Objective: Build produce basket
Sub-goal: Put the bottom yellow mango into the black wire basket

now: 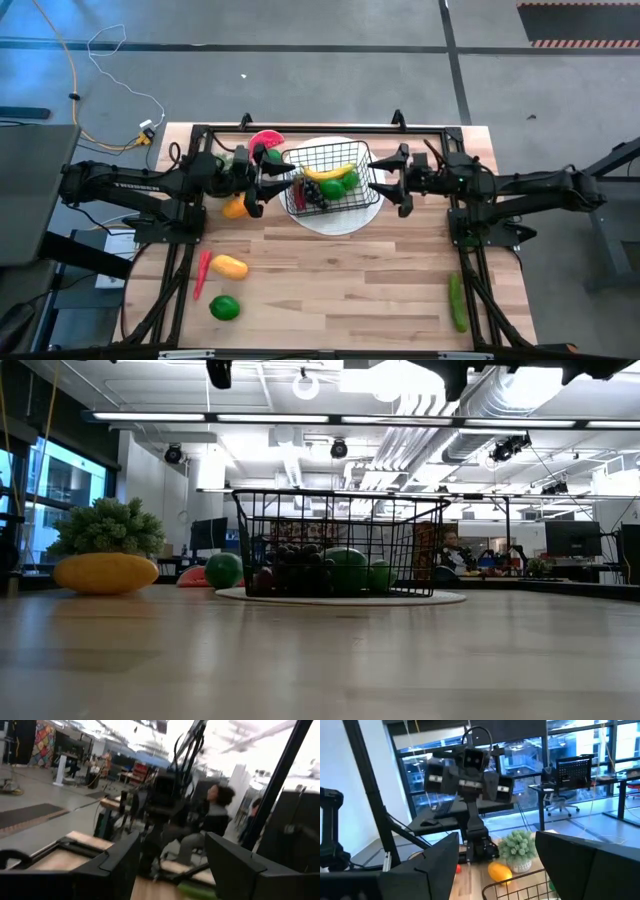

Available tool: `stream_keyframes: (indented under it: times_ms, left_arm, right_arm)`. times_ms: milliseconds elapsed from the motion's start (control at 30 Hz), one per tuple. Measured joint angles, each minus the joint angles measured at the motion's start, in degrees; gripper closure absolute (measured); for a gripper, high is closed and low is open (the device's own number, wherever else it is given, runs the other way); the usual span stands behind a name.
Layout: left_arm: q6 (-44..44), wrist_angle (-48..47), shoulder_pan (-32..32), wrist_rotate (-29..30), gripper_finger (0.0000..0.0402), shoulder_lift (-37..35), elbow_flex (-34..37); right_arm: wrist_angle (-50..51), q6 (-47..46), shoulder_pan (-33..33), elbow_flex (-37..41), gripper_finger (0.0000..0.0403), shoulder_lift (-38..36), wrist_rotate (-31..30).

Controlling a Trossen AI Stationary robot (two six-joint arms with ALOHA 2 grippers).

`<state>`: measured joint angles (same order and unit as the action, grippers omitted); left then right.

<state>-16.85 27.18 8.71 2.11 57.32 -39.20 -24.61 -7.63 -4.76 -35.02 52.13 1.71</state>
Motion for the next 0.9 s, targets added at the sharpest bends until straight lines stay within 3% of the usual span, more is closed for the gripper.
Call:
stream_keyframes:
  times_ms: [233,900]
  left_arm:
    - [1.0,-4.6,0.0,0.0,0.0190,0.0,0.0]
    - [1.0,-4.7,0.0,0.0,0.0190,0.0,0.0]
  right_arm:
    - [6.4,0.2,-0.1,-1.6,0.0158,-0.1,1.3]
    - [6.3,0.0,-0.1,-1.7,0.0158,-0.1,1.3]
